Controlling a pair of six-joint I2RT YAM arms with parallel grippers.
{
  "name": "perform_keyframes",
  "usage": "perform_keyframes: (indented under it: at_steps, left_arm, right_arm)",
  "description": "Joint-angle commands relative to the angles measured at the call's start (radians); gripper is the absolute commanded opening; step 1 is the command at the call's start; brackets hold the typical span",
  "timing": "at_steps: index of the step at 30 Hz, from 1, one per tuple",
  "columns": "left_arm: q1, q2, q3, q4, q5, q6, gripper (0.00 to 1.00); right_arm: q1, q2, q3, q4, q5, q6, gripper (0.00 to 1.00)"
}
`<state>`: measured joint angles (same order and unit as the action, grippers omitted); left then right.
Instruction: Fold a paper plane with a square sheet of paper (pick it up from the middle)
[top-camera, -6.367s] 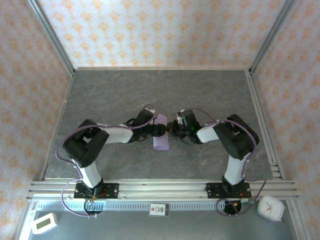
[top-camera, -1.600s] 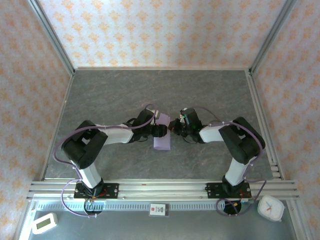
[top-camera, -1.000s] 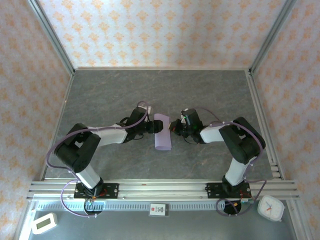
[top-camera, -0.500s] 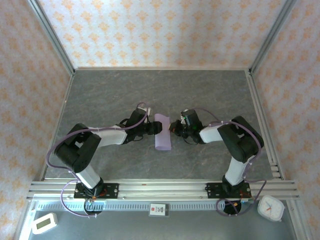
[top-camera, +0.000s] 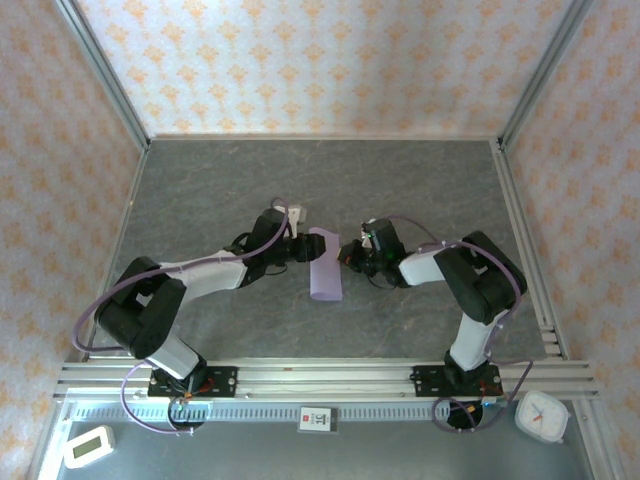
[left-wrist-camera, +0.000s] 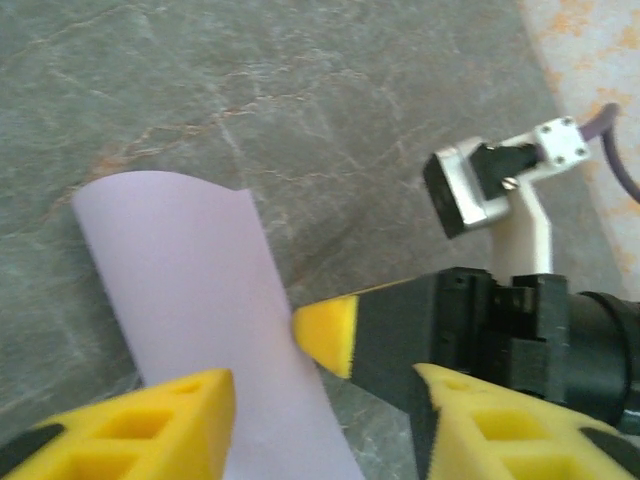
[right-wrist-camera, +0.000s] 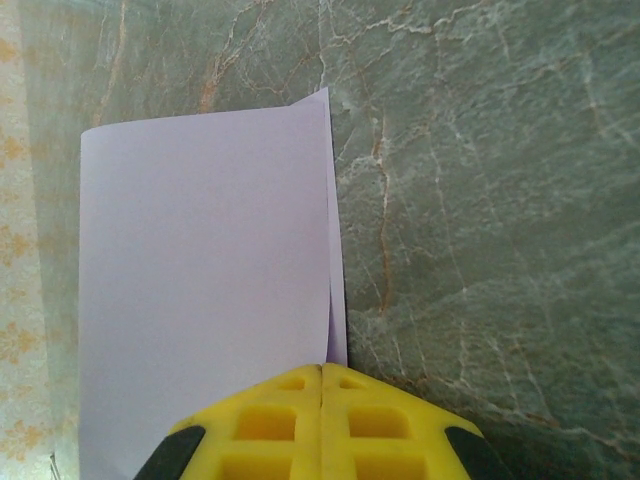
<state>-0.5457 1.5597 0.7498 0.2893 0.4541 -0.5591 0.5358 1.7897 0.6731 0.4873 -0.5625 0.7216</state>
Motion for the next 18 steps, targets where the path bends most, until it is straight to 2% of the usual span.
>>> perform_keyframes:
  at_steps: [1, 9, 18]
  left_arm:
    - [-0.012, 0.022, 0.027, 0.055, 0.077, -0.006, 0.45]
    - [-0.017, 0.056, -0.002, 0.087, 0.085, -0.006, 0.40]
    - [-0.014, 0.089, -0.083, 0.140, 0.028, 0.000, 0.37]
  right_arm:
    - [0.000, 0.040, -0.004, 0.007, 0.023, -0.013, 0.00]
    - [0.000, 0.048, -0.005, 0.010, 0.024, -0.013, 0.00]
    - [0.000, 0.054, -0.016, 0.010, 0.027, -0.022, 0.00]
